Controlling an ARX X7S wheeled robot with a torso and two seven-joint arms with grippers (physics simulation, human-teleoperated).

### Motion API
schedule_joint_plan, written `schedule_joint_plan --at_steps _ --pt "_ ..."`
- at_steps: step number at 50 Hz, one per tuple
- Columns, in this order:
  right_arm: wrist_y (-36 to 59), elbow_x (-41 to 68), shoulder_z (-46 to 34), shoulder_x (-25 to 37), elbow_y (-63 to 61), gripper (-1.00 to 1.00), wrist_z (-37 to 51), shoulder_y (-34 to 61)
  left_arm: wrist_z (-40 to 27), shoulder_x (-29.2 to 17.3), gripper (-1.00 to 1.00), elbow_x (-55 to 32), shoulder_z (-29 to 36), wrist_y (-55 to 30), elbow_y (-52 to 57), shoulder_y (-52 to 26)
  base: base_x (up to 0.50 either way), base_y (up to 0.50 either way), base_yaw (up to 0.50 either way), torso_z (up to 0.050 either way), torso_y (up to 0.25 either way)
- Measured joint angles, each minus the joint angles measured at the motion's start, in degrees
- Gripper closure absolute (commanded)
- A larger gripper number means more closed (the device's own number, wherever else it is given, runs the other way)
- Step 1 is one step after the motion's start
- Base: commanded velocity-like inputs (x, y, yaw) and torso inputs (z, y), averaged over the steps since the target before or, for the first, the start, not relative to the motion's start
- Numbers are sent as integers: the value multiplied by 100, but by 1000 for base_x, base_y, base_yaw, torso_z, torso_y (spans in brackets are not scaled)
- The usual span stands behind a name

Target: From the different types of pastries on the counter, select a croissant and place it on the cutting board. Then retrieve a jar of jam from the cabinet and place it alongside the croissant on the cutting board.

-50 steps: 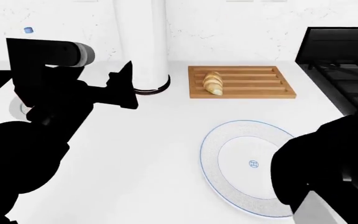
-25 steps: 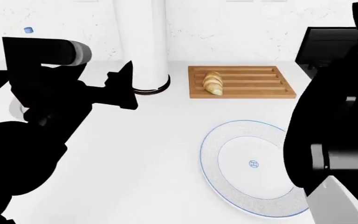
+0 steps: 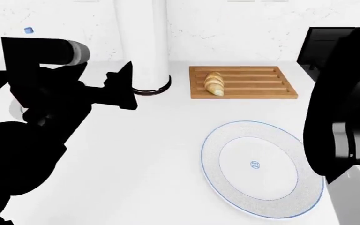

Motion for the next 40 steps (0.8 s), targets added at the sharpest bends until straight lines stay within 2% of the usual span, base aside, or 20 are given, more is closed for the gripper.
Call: schedule_joint_plan --at_steps 16,40 --pt "697 240 -70 69 245 -100 66 427 46 -48 -100 54 96 85 -46 26 1 0 0 0 0" --pt "378 397 -319 272 117 -100 -70 261 12 -105 -100 -2 181 105 -86 -11 9 0 4 -1 0"
